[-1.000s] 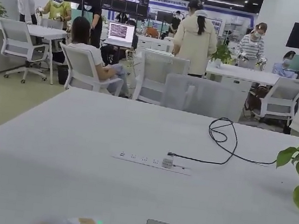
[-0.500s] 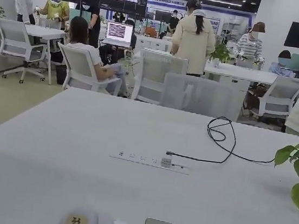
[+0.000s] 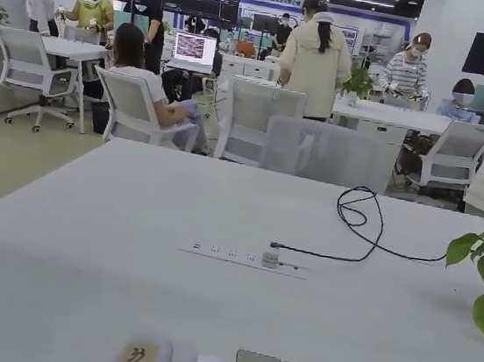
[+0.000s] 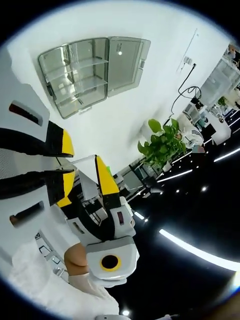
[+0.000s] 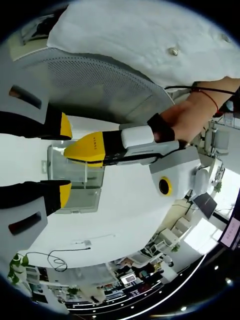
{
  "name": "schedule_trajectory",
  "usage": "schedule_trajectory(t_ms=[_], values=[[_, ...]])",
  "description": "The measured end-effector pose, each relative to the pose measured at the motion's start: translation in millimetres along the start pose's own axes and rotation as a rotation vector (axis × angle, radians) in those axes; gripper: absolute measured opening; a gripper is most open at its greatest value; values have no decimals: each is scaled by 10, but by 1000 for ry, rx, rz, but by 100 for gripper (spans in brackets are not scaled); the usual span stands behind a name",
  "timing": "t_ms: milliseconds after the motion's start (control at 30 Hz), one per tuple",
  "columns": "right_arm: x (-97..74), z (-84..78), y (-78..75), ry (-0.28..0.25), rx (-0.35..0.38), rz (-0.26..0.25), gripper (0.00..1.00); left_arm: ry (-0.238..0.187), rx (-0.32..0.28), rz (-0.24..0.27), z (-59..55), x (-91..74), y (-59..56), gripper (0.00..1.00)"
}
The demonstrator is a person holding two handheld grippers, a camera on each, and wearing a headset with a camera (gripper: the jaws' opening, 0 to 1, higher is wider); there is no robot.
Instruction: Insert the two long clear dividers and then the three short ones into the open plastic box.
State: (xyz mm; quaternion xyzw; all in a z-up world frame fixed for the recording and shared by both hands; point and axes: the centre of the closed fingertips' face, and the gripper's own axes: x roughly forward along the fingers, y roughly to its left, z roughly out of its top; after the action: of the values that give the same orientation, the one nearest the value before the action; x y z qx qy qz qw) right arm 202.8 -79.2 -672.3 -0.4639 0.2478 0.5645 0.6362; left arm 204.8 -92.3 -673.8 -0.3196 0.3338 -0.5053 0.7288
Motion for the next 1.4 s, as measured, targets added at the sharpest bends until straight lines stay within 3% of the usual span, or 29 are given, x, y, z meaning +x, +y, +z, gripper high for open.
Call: schedule_trajectory(t_ms=[100,567,633,733,800,833,933,1000,1100,1133,1200,1233,1300,1400], values=[[6,-3,-4,3,-6,-3,33,0,-2,-9,-3,3,-11,0],[18,14,-26,-1,-31,-15,33,-26,-45,1,15,-12,26,0],[17,17,-36,-1,-38,-19,34,-34,-16,11,28,-19,50,0],[-19,36,-66,-12,-23,-16,34,-41,-25,-2,59,-55,-1,0],[-65,60,-112,-38,-2,-12,34,-24,62,28,57,-69,43,0],[-97,89,-125,-70,46,7,34,-2,109,36,36,-81,47,0],[-198,114,-215,-124,101,40,33,21,231,21,18,-95,2,0],[-259,131,-200,-168,161,114,31,44,339,5,-7,-112,-56,0],[-332,162,-163,-220,200,209,26,60,462,-20,-19,-123,-130,0],[-362,187,-133,-245,234,261,24,76,501,-25,-46,-135,-144,0],[-388,199,-65,-255,250,333,21,82,552,-55,-65,-142,-208,0],[-388,201,-55,-256,245,342,20,86,574,-76,-80,-144,-249,0],[-379,188,5,-244,237,393,17,106,583,-104,-128,-157,-330,0],[-371,242,103,-257,260,469,15,136,645,-109,-185,-153,-340,0]])
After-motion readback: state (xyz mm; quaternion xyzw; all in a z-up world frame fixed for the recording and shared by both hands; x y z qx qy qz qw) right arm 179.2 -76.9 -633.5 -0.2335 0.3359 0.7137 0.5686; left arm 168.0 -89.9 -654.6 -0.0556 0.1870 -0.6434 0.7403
